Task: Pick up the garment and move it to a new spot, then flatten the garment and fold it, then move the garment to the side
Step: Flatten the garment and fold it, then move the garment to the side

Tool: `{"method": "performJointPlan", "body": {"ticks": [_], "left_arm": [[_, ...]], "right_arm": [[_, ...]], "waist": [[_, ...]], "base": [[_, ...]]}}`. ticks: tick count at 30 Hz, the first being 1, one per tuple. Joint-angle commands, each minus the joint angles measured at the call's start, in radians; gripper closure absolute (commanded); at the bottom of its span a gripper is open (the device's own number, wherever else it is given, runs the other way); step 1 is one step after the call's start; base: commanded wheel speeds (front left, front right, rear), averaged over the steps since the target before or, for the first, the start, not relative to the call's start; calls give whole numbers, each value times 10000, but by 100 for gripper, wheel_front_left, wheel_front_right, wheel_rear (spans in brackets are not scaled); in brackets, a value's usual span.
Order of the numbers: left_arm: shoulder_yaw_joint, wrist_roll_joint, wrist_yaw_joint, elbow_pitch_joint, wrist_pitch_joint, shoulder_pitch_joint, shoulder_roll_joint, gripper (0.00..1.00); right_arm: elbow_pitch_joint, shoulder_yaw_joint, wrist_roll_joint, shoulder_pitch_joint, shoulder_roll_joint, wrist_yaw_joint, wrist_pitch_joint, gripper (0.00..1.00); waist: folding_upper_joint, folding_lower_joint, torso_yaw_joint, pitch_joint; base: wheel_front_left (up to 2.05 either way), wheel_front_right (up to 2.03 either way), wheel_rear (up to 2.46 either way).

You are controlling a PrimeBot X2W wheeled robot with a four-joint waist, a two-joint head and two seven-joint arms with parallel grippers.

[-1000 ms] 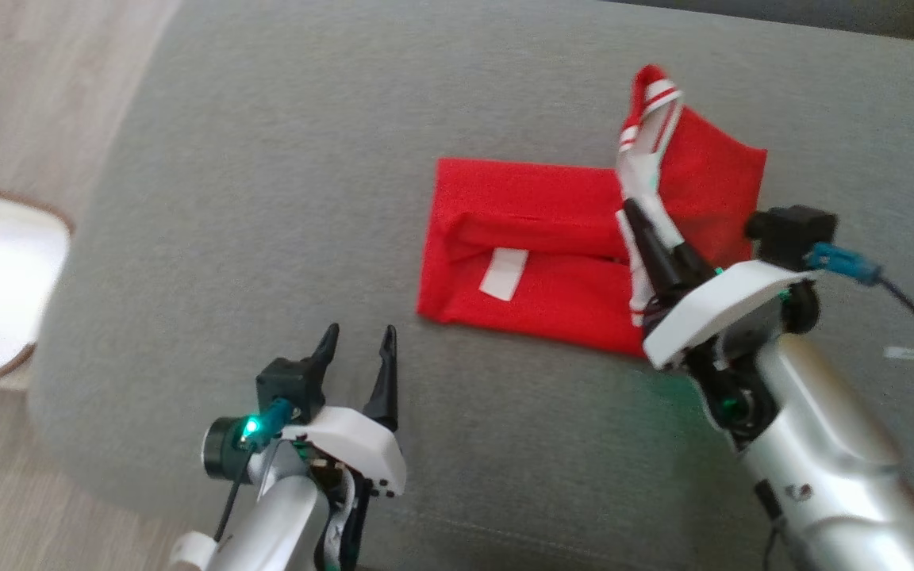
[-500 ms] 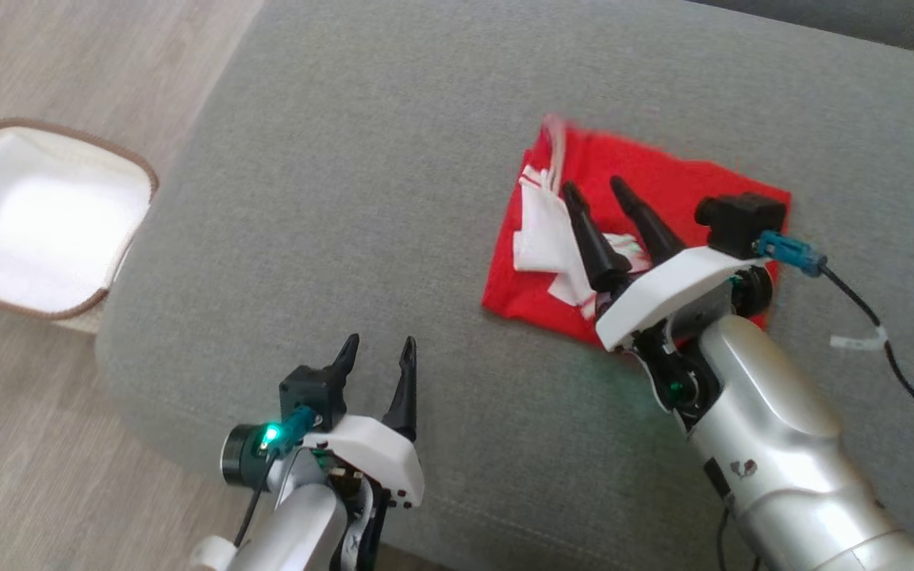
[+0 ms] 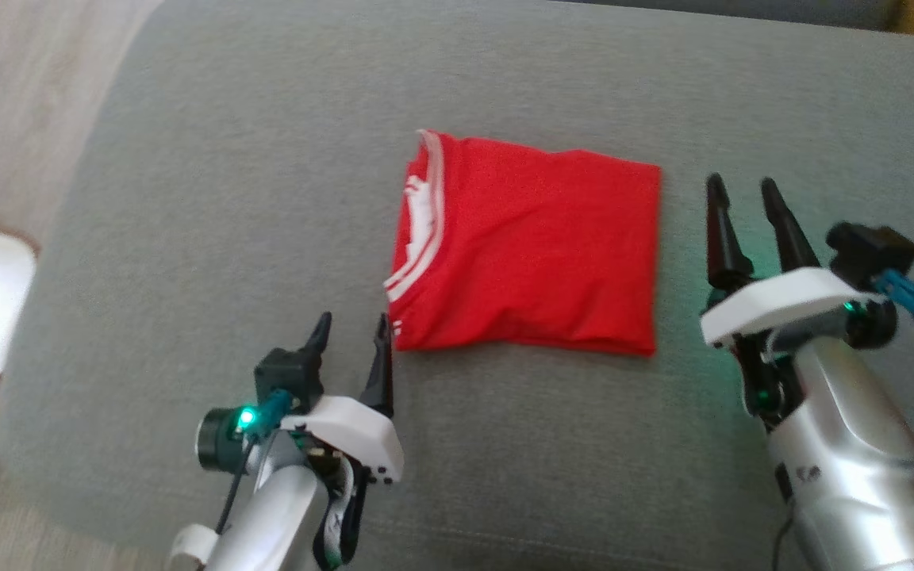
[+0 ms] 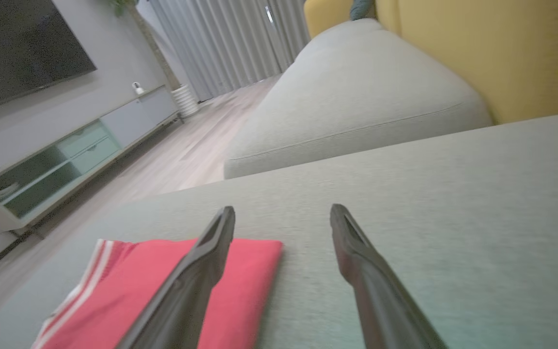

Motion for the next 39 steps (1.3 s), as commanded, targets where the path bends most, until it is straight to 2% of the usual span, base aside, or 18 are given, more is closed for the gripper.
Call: {"method": "performJointPlan", "body": {"ticks": [1,6,15,30,39], "left_arm": [[439,86,69,-327,-122,-414,80,0],[887,225,22,-261,-122,-358,80,0],[1540,519,-150,-93,-122,-65,80,0],[2156,926,-195,-62,-122,595,79,0],[2339,984,-197,-124,-122,1248,79,0]], "right_arm": [[-351,38,-212,82,101,65,-124,0],[-741,-816,-988,714,221,65,-130,0],[-974,-1476,-1564,1545,461,65,-132,0],[-1254,-1410,-2643,2335,526,65,-133,0],[-1182,-1250,-2500,2794,527,65,-133,0]], "waist": [[0,0,-431,-72],[0,0,-1038,-194],[0,0,-1707,-504],[0,0,-1941,-1302],[0,0,-1913,-1861]], "base": [[0,0,0],[0,0,0],[0,0,0],[0,0,0],[0,0,0]]}}
